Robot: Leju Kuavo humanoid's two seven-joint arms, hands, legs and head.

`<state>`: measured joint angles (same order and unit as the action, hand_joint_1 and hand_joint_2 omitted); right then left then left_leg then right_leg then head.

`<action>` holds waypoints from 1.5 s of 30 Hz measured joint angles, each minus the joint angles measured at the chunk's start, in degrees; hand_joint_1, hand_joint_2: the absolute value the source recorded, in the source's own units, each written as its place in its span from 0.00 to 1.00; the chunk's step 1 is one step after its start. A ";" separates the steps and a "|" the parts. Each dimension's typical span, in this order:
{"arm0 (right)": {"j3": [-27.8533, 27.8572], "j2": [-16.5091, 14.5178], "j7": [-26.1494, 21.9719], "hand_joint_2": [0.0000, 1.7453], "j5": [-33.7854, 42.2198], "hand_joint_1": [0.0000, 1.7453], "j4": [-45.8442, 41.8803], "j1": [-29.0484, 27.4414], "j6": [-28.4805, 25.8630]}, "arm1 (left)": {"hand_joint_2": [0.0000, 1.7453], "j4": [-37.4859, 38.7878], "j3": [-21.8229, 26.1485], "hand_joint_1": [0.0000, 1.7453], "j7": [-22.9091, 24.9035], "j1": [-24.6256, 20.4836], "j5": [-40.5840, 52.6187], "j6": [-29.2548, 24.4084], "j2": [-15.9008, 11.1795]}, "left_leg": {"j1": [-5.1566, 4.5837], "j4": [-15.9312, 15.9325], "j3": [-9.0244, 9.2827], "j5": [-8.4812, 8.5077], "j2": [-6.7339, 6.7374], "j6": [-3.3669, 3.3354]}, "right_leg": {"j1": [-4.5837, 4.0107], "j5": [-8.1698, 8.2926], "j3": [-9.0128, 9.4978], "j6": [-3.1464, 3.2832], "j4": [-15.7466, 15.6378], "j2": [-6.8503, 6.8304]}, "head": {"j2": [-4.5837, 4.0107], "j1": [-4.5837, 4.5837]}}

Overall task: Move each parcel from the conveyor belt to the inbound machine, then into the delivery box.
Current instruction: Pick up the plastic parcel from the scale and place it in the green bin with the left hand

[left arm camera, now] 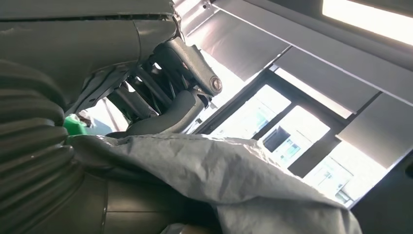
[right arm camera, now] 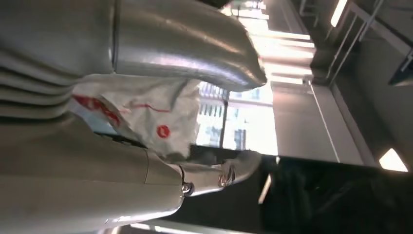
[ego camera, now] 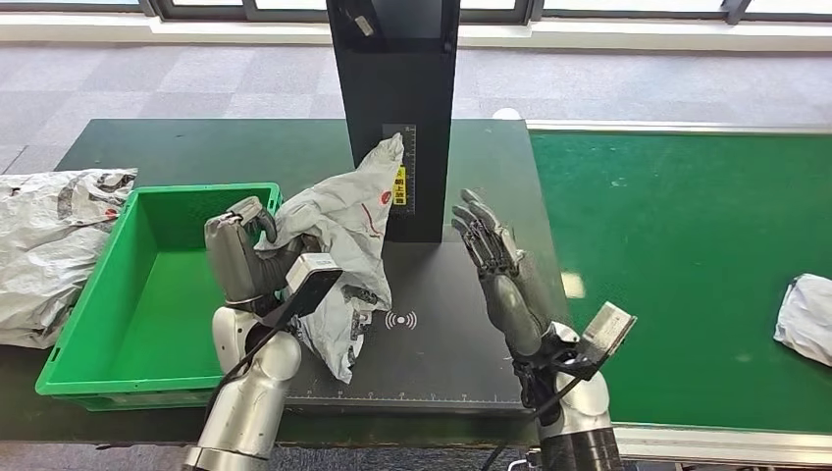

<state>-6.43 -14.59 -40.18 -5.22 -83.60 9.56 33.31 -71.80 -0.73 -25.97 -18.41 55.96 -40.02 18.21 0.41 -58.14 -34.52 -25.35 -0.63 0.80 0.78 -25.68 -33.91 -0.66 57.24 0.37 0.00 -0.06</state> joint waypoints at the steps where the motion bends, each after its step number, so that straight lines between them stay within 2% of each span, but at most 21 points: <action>1: -0.99 0.01 0.02 1.00 -0.51 0.00 -1.22 -0.01 -1.61 | 1.00 0.30 0.01 1.00 0.00 -0.39 0.07 0.00 0.14 | 0.00 0.00 0.00 0.00 0.00 0.00 | 0.00 0.00 0.00 0.00 0.00 0.00 | 0.00 0.00; 8: -4.17 0.30 0.03 1.00 -0.99 0.00 -5.27 -0.23 -6.14 | 1.00 1.10 0.47 1.00 -0.68 -1.23 0.43 -0.02 0.50 | 0.00 0.00 0.01 0.01 0.04 0.01 | 0.00 0.02 0.02 -0.01 0.00 0.01 | 0.00 0.02; 14: -4.28 0.86 0.03 1.00 -0.84 0.00 -6.46 -2.08 -9.43 | 1.00 -0.56 3.44 1.00 -1.59 -1.70 2.42 -0.16 0.67 | 0.00 0.00 0.00 0.00 0.03 0.01 | 0.00 0.01 0.01 0.00 0.00 0.02 | 0.00 0.02; 19: -4.21 1.24 0.03 1.00 -1.11 0.00 -7.30 -3.79 -10.74 | 1.00 -1.45 7.55 1.00 -2.76 -3.08 2.89 -0.17 0.95 | 0.01 0.01 0.00 0.01 0.05 0.01 | -0.01 0.01 0.02 0.00 0.01 0.02 | 0.00 0.02; 27: -4.17 1.45 0.05 1.00 -1.83 0.00 -7.44 -4.98 -12.20 | 1.00 -5.80 15.73 1.00 -9.23 -3.72 -2.37 -0.17 1.15 | 0.01 0.01 0.00 0.01 0.05 0.01 | -0.01 0.01 0.02 0.00 0.02 0.02 | 0.00 0.02; 38: -4.18 1.45 0.05 1.00 -1.75 0.00 -7.41 -5.00 -13.04 | 1.00 -8.90 21.35 1.00 -11.97 -4.24 -4.21 -0.17 1.27 | 0.01 0.01 0.00 0.01 0.03 0.01 | -0.01 0.01 0.03 0.00 0.02 0.01 | 0.00 0.02; 45: -4.17 1.45 0.07 1.00 -1.34 0.00 -7.12 -4.95 -12.79 | 1.00 -8.21 29.01 1.00 -13.29 -6.74 -3.16 -0.17 1.27 | 0.02 0.02 0.01 0.02 0.05 0.03 | -0.02 0.01 0.02 0.00 0.03 0.02 | 0.00 0.02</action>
<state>-10.60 -13.14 -40.11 -6.56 -90.72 4.61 20.52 -80.01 28.28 -39.26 -25.15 52.80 -40.19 19.47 0.43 -58.13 -34.51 -25.33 -0.59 0.82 0.76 -25.67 -33.89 -0.66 57.27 0.39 0.00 -0.04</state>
